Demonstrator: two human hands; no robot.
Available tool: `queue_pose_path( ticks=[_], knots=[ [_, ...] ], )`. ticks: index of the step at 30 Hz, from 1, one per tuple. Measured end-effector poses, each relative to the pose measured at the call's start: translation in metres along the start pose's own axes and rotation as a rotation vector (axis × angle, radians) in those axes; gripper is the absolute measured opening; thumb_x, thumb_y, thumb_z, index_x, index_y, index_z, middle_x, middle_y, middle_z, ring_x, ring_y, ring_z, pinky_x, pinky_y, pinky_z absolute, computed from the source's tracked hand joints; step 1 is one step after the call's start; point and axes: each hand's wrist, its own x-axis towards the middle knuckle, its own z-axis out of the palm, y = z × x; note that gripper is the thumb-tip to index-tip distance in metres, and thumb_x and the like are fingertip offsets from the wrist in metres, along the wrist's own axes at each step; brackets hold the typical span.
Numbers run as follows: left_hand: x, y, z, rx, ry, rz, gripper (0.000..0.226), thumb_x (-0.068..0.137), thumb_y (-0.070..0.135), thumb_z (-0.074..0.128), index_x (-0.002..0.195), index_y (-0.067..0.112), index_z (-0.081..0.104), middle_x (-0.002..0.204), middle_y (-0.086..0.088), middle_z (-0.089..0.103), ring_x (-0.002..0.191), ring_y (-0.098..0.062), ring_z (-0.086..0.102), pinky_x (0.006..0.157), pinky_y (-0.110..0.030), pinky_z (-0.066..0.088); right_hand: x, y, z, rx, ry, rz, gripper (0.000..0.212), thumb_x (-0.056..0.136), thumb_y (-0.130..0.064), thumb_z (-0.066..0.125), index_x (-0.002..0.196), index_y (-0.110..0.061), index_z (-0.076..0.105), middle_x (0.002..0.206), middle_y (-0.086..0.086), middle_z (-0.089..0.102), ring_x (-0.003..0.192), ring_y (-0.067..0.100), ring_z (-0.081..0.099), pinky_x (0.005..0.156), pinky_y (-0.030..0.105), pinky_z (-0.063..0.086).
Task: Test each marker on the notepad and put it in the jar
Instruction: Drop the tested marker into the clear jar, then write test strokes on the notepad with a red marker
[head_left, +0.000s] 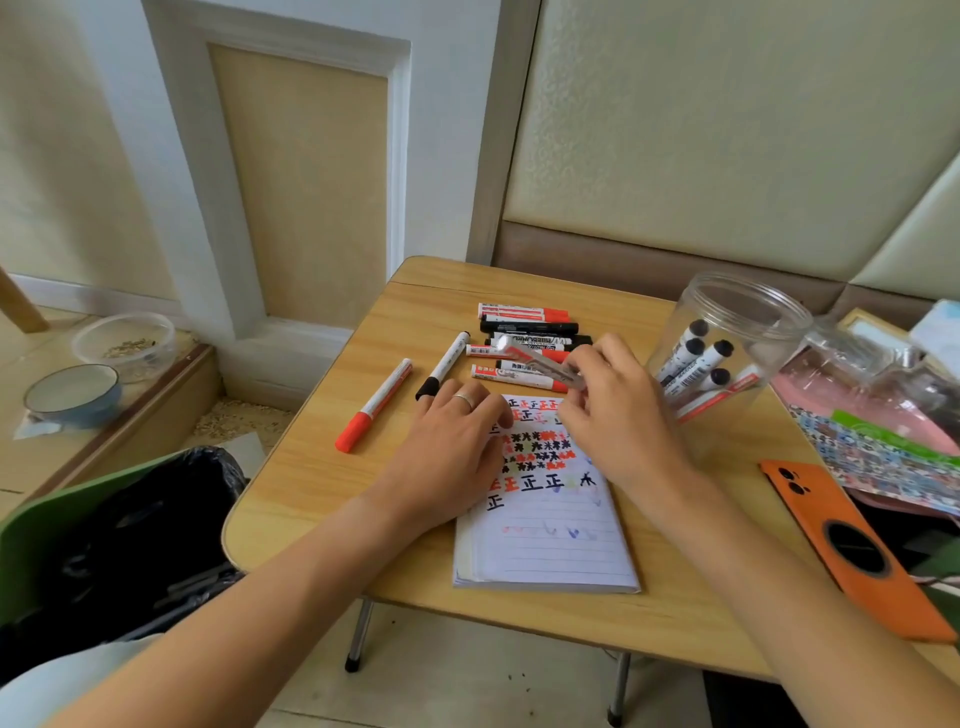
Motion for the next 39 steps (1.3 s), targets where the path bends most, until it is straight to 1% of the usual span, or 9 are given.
queue_pose_path(
  ticks=[3,8,11,15,20,26,31,35,39],
  knots=[
    [0.0,0.001,0.0,0.011,0.007,0.003,0.021,0.099,0.034,0.049,0.118,0.028,0.054,0.119,0.008,0.056,0.112,-0.015,0.048,0.093,-0.037,0.038,-0.017,-0.008,-0.003,0.357,-0.002,0.15,0.009,0.094,-0.016,0.067,0.103,-0.017,0.065,0.093,-0.006,0.063,0.066,0.008,0.062,0.059,0.015,0.048],
    [-0.002,0.003,-0.003,0.012,0.008,0.062,0.033,0.099,0.049,0.039,0.118,0.029,0.058,0.113,0.009,0.057,0.108,-0.015,0.049,0.089,-0.04,0.037,-0.029,-0.014,0.003,0.94,-0.201,0.38,0.01,0.093,-0.013,0.073,0.101,-0.017,0.069,0.075,0.004,0.075,0.068,0.018,0.075,0.059,0.03,0.056],
    [-0.001,0.003,-0.004,0.024,-0.027,0.084,0.037,0.098,0.051,0.033,0.114,0.029,0.059,0.111,0.01,0.056,0.106,-0.014,0.048,0.087,-0.039,0.037,-0.032,-0.014,0.002,1.103,-0.226,0.396,0.006,0.094,-0.013,0.073,0.099,-0.014,0.069,0.081,0.008,0.075,0.073,0.021,0.075,0.06,0.028,0.054],
    [0.001,0.0,-0.002,0.004,-0.064,0.057,0.038,0.098,0.05,0.031,0.112,0.027,0.057,0.11,0.01,0.055,0.105,-0.014,0.047,0.087,-0.041,0.042,-0.035,-0.003,-0.008,1.198,-0.091,0.458,0.008,0.095,-0.015,0.072,0.096,-0.009,0.069,0.074,0.014,0.072,0.068,0.022,0.068,0.061,0.027,0.055],
    [0.002,-0.003,0.001,-0.044,-0.079,0.058,0.043,0.103,0.055,0.025,0.111,0.026,0.056,0.112,0.01,0.054,0.104,-0.013,0.044,0.088,-0.045,0.045,-0.035,0.017,-0.008,1.025,-0.195,0.394,0.009,0.093,-0.014,0.074,0.091,-0.008,0.068,0.075,0.014,0.072,0.069,0.027,0.071,0.064,0.031,0.057],
    [0.001,0.0,0.0,-0.025,-0.089,0.083,0.057,0.103,0.063,0.016,0.107,0.03,0.061,0.113,0.012,0.051,0.105,-0.013,0.043,0.088,-0.044,0.042,-0.039,0.014,-0.006,0.4,-0.173,-0.034,0.005,0.095,-0.029,0.068,0.093,-0.024,0.068,0.086,-0.014,0.069,0.084,0.004,0.064,0.076,0.028,0.051],
    [0.002,-0.001,-0.001,-0.085,-0.092,0.064,0.06,0.102,0.062,0.015,0.107,0.031,0.066,0.113,0.013,0.05,0.108,-0.014,0.045,0.091,-0.047,0.041,-0.035,-0.001,0.002,0.063,-0.152,-0.244,0.02,0.099,-0.033,0.054,0.106,-0.02,0.067,0.089,-0.003,0.069,0.084,0.021,0.064,0.083,0.042,0.053],
    [0.001,0.0,0.0,-0.078,-0.076,0.081,0.062,0.102,0.064,0.011,0.102,0.031,0.064,0.111,0.012,0.05,0.106,-0.014,0.044,0.089,-0.046,0.041,-0.036,-0.005,0.006,0.076,-0.205,-0.25,0.037,0.099,-0.047,0.038,0.108,-0.02,0.062,0.097,-0.004,0.063,0.09,0.02,0.06,0.07,0.041,0.053],
    [0.002,-0.001,0.002,-0.063,-0.076,0.085,0.062,0.101,0.063,0.009,0.101,0.032,0.063,0.111,0.014,0.049,0.106,-0.012,0.042,0.088,-0.045,0.04,-0.041,-0.008,0.012,0.035,-0.218,-0.25,0.037,0.101,-0.048,0.034,0.108,-0.02,0.057,0.094,-0.003,0.063,0.078,0.026,0.063,0.056,0.039,0.049]
  ],
)
